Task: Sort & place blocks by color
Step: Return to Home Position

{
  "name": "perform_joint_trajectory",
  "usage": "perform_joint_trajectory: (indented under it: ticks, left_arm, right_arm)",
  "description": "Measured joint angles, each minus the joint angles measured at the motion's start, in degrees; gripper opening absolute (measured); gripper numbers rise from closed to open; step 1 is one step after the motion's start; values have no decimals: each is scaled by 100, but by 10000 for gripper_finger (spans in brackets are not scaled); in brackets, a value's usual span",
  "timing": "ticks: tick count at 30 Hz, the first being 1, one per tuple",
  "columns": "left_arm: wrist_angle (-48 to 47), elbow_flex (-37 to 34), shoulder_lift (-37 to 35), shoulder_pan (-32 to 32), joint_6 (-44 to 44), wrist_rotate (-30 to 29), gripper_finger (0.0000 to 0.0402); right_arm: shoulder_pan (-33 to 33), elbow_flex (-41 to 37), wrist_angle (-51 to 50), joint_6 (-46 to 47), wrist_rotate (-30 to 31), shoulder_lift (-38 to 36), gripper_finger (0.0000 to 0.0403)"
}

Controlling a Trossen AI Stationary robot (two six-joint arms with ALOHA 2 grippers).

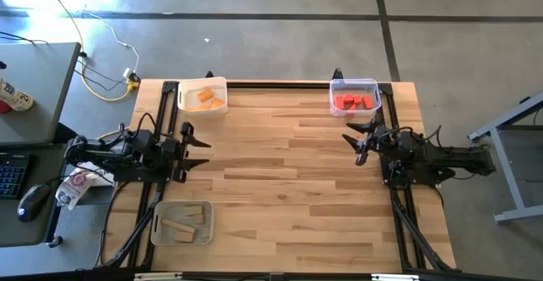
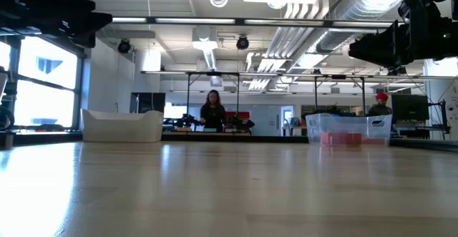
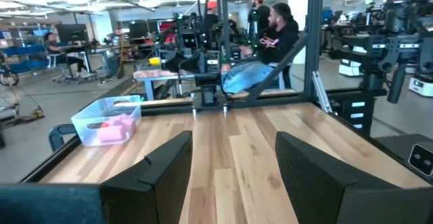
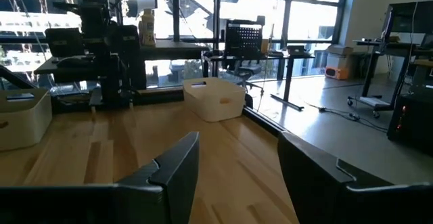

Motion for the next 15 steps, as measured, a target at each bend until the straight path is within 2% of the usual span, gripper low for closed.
perform_joint_trajectory:
  ticks: [15]
  left_arm:
    - [-5,0,0,1,0,-40,200]
  right_arm:
    - [0,2,-9,2,-5,2,185]
